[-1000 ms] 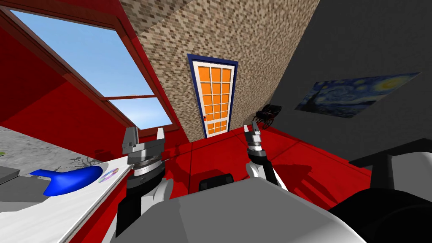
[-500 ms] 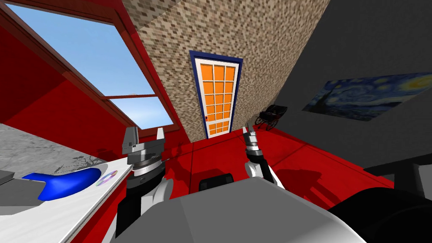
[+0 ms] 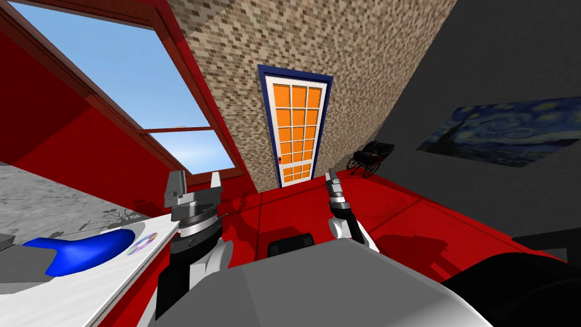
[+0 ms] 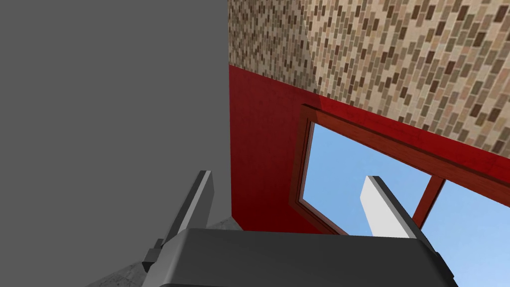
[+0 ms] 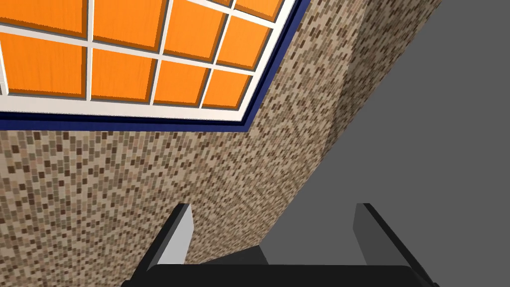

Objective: Pull the door open

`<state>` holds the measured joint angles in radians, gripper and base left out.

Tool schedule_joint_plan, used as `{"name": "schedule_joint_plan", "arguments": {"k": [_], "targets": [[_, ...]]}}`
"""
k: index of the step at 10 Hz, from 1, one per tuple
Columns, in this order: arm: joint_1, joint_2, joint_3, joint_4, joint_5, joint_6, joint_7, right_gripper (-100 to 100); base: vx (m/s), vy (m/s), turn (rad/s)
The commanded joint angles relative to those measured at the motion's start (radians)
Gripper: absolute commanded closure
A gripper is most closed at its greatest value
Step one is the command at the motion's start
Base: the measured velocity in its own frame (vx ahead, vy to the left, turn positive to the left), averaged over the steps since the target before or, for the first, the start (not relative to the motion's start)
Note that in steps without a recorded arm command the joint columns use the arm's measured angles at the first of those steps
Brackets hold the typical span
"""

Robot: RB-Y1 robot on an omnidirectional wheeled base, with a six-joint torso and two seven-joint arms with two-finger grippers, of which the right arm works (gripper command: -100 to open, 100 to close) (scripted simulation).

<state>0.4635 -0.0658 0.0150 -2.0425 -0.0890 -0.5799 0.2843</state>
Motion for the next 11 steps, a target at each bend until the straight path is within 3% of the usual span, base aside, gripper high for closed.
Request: {"name": "schedule_joint_plan", "arguments": {"k": [1,11], "targets": [[-0.015,-0.002,-0.002,0.032,0.002,-0.006,0.028,-100,0.069,0.023,0.055],[-0.102,-0.031,-0.031,0.269,0.006,-0.052,0.219,-100,0.105,0.035,0.056]]}}
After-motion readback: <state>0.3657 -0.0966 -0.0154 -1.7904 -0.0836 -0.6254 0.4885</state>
